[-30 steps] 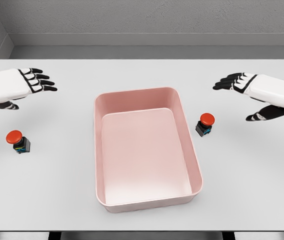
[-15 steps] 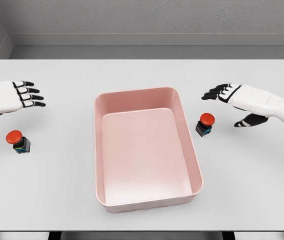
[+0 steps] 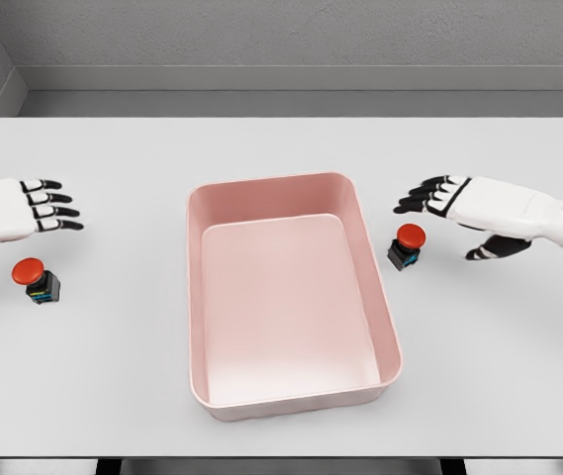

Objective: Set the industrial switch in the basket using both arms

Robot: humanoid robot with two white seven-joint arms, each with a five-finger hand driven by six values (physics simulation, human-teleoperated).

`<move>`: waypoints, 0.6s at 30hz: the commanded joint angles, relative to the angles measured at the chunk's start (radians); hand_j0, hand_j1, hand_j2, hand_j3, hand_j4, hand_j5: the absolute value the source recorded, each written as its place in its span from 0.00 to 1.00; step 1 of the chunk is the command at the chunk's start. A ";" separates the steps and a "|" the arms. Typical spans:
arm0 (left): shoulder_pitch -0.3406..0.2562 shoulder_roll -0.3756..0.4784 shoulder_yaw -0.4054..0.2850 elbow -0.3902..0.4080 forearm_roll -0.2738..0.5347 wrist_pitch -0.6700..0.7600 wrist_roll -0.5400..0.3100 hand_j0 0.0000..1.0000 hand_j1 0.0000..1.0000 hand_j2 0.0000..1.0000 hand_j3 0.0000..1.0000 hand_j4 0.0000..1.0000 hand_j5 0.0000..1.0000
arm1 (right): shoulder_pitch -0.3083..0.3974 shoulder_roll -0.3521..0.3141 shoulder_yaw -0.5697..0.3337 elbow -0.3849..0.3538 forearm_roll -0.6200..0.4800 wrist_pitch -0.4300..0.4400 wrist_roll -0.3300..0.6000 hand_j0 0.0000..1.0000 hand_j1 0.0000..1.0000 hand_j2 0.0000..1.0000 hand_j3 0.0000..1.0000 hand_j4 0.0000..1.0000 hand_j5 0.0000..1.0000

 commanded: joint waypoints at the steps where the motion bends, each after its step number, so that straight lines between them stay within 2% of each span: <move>1: 0.000 0.009 -0.005 -0.001 -0.065 -0.001 0.054 1.00 1.00 1.00 1.00 1.00 1.00 | 0.000 -0.017 0.000 -0.007 -0.006 0.002 0.004 1.00 1.00 1.00 1.00 1.00 1.00; 2: -0.001 0.010 -0.005 -0.001 -0.082 -0.001 0.083 1.00 1.00 1.00 1.00 1.00 1.00 | -0.002 -0.014 -0.002 -0.015 -0.006 0.002 0.006 1.00 1.00 1.00 1.00 1.00 1.00; 9: -0.006 0.020 -0.003 -0.042 -0.085 -0.001 0.086 1.00 1.00 1.00 1.00 1.00 1.00 | -0.018 0.001 0.011 -0.029 0.024 0.002 0.006 1.00 1.00 1.00 1.00 1.00 1.00; 13: -0.006 0.018 -0.003 -0.064 -0.085 -0.001 0.084 1.00 1.00 1.00 1.00 1.00 1.00 | -0.023 0.038 0.029 -0.036 0.076 0.002 0.007 1.00 1.00 1.00 1.00 1.00 1.00; 18: -0.006 0.021 -0.005 -0.070 -0.081 -0.001 0.084 1.00 1.00 1.00 1.00 1.00 1.00 | -0.069 0.044 0.052 -0.013 0.096 0.002 0.007 1.00 1.00 1.00 1.00 1.00 1.00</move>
